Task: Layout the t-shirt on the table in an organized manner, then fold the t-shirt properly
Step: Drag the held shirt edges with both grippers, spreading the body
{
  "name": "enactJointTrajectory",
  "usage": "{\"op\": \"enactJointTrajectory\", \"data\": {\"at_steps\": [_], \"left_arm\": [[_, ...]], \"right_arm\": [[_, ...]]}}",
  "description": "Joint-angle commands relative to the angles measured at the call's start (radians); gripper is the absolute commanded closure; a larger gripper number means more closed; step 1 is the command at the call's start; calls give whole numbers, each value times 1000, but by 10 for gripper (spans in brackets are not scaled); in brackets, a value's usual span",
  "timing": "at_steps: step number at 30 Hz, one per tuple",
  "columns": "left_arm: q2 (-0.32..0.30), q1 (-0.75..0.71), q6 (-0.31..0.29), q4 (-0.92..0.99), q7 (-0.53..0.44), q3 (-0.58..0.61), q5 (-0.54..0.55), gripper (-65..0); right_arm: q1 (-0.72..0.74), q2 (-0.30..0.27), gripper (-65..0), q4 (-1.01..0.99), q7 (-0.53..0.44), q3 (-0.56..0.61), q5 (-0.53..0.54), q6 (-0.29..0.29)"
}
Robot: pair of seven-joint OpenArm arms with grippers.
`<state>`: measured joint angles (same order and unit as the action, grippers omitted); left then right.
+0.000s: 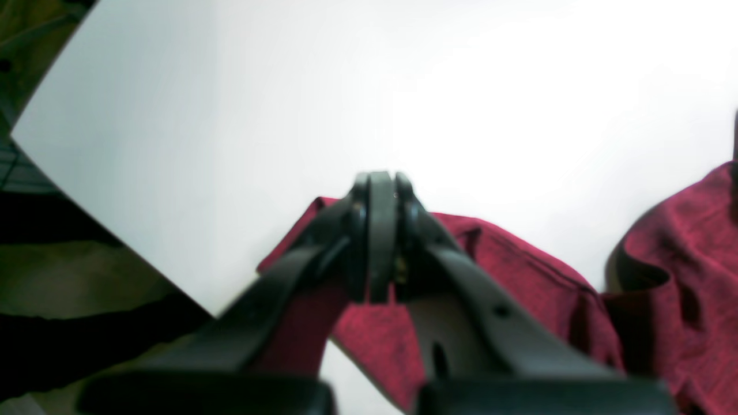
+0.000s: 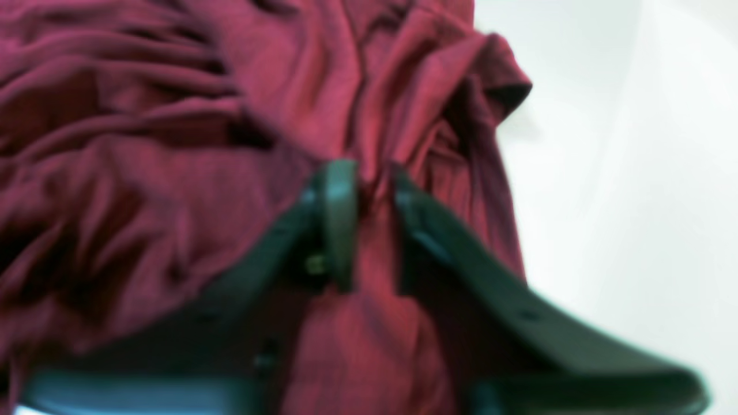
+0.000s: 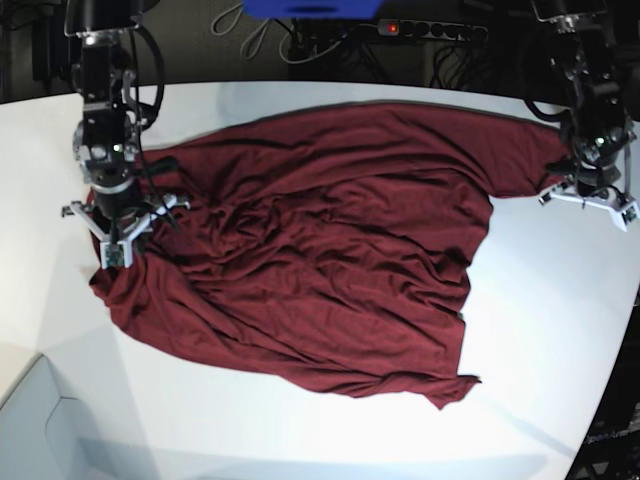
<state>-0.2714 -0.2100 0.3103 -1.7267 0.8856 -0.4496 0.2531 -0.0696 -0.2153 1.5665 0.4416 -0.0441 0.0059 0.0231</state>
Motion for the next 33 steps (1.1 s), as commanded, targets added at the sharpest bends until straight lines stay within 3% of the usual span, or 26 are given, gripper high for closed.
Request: {"op": "enactJointTrajectory", "data": {"at_steps": [1, 6, 9, 14, 19, 26, 33], "left_arm": [[-15, 5, 3, -17, -15, -4, -4, -1], [-15, 5, 3, -49, -13, -10, -4, -2], [-10, 8, -1, -85, -16, -58, 1, -4], [-6, 71, -113, -120, -7, -77, 114, -1], [30, 119, -115, -106, -7, 53, 122, 0], [83, 145, -115, 18, -13, 260, 28, 0], [97, 180, -118, 173, -18, 292, 5, 0]], "right_arm": [[43, -13, -191, -5, -33, -7, -5, -9], [121, -45, -236, -61, -27, -9, -5, -9], [93, -42, -237, 4, 50, -35, -5, -9], [-25, 11, -236, 173, 96, -58, -5, -9], [-154, 72, -235, 295, 93, -50, -5, -5], [-220, 119, -153, 283, 92, -56, -5, 93], [-252, 121, -148, 269, 90, -50, -5, 139]]}}
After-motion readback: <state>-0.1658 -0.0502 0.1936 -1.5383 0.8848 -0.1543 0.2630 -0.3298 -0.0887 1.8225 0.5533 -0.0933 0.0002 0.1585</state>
